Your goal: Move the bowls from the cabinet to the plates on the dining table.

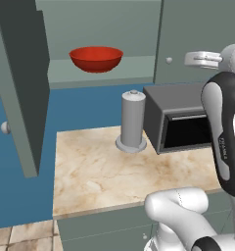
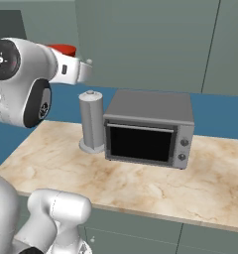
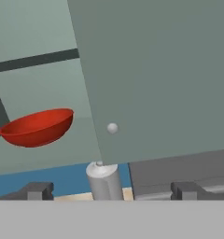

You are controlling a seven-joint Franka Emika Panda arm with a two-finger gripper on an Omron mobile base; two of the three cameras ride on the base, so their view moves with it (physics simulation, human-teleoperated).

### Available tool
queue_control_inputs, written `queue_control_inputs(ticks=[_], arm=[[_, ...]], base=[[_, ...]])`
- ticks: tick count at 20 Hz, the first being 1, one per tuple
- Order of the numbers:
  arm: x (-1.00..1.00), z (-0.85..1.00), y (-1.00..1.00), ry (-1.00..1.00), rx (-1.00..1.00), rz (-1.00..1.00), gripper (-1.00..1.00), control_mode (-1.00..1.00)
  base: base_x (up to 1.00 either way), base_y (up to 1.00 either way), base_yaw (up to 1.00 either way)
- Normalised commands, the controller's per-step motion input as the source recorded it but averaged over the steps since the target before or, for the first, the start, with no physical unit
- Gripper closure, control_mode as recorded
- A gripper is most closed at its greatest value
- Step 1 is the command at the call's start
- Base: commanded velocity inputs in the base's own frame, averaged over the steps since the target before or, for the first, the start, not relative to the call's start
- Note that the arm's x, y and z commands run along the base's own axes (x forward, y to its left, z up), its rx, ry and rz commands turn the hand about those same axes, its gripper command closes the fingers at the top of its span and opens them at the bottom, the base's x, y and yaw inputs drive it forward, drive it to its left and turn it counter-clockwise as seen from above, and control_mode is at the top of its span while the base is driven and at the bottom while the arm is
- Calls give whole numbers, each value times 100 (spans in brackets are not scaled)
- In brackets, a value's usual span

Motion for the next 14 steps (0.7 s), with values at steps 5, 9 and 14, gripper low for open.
queue_control_inputs(ticks=[5, 9, 14], arm=[[7, 0, -14, 24, -1, 0, -100, -100], [10, 0, -3, 20, -1, 0, -100, -100], [14, -2, 0, 0, 0, 0, -100, -100]], base=[[0, 0, 0], [0, 0, 0], [0, 0, 0]])
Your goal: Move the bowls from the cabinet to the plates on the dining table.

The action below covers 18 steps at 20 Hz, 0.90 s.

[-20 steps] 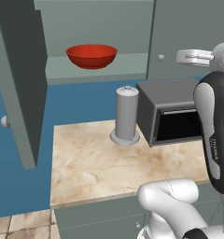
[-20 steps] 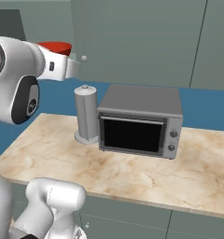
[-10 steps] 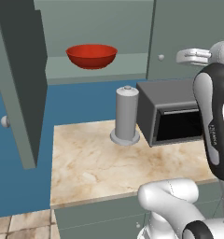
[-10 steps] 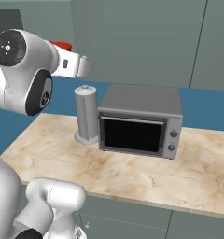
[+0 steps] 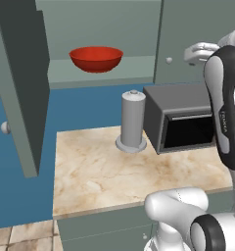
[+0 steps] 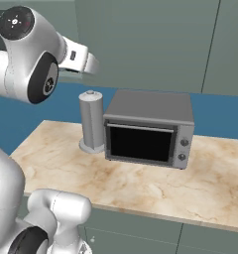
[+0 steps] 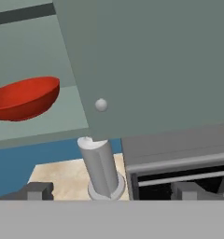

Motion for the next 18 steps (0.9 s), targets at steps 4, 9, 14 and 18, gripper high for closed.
queue_control_inputs(ticks=[4, 9, 14, 18], arm=[[33, -4, 0, -6, 0, 0, -100, -100], [26, -3, 0, -10, 0, 0, -100, -100], [13, 0, 0, -11, 1, 0, -100, -100], [0, 0, 2, -7, 2, 0, -100, -100]], base=[[0, 0, 0], [0, 0, 0], [0, 0, 0], [0, 0, 0]])
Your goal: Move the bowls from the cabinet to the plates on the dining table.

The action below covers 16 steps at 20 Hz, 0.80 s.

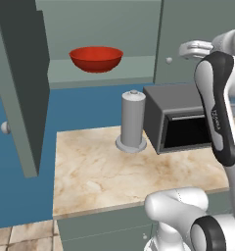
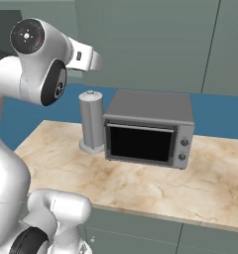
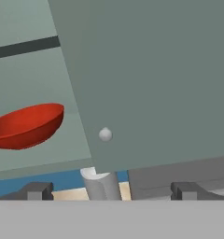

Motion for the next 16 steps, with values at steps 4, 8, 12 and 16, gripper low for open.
queue_control_inputs(ticks=[4, 8, 12, 16], arm=[[2, -7, 15, 0, 0, 0, -100, -100], [22, -6, 21, 0, 0, 0, -100, -100], [46, -2, 13, 0, 0, 0, -100, -100], [47, -1, 1, 1, 0, 0, -100, -100]], base=[[0, 0, 0], [0, 0, 0], [0, 0, 0], [0, 0, 0]])
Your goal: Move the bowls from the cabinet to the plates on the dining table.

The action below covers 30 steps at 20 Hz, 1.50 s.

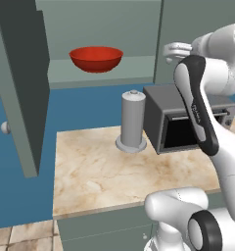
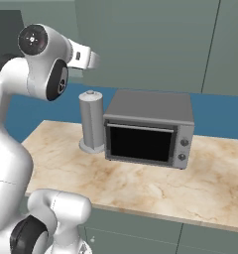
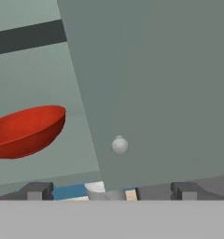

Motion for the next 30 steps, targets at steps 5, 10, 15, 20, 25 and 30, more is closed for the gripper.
queue_control_inputs(ticks=[5, 10, 15, 20, 25, 30], arm=[[21, -3, 0, 3, 0, 0, -100, -100], [2, -10, -3, 5, 0, 0, -100, -100], [20, -19, -16, 4, 0, 0, -100, -100], [27, -2, -4, 0, 0, 0, -100, -100], [22, 0, 0, 1, 0, 0, -100, -100], [26, -1, 0, 0, 0, 0, -100, -100]], base=[[0, 0, 0], [0, 0, 0], [0, 0, 0], [0, 0, 0], [0, 0, 0], [0, 0, 0]])
